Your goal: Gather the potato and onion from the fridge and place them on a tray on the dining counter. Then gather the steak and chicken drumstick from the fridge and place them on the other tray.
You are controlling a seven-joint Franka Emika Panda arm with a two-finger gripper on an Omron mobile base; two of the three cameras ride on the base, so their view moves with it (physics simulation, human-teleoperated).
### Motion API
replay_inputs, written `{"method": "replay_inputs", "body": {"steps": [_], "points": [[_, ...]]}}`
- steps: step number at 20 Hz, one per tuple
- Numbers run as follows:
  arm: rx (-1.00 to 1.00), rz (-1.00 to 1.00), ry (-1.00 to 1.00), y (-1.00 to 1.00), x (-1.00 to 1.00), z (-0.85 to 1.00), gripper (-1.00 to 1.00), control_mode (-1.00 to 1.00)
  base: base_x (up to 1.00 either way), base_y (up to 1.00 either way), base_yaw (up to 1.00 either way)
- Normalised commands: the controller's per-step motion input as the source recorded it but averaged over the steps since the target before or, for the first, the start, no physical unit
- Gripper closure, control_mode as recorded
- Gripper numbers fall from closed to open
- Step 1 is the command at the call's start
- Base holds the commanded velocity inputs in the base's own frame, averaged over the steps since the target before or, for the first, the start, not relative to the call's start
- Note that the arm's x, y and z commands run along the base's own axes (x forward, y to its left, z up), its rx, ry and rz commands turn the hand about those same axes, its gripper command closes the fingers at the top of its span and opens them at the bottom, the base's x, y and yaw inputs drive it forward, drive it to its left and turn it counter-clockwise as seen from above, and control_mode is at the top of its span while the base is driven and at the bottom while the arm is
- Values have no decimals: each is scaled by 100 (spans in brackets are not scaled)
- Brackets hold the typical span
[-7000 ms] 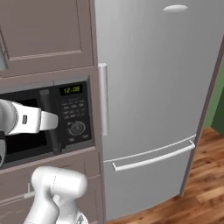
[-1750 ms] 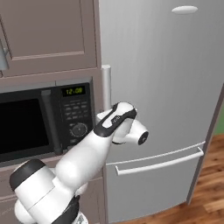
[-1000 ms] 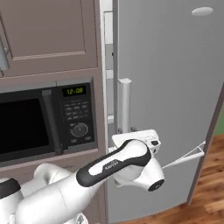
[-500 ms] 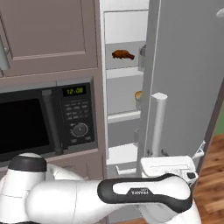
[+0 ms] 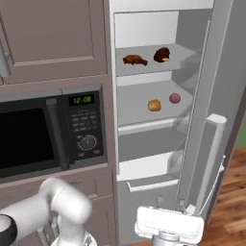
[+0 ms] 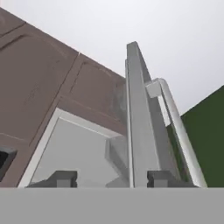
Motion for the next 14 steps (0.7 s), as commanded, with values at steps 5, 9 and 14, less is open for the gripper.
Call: {"method": "replay_inputs", "body": {"steps": [5, 9, 14], "points": [[-14, -50, -32, 100, 13, 53, -100, -100, 0, 0, 0], [-17, -38, -7, 99, 13, 54, -100, -100, 0, 0, 0], [-9, -27, 16, 31, -3, 74, -100, -100, 0, 0, 0]]}}
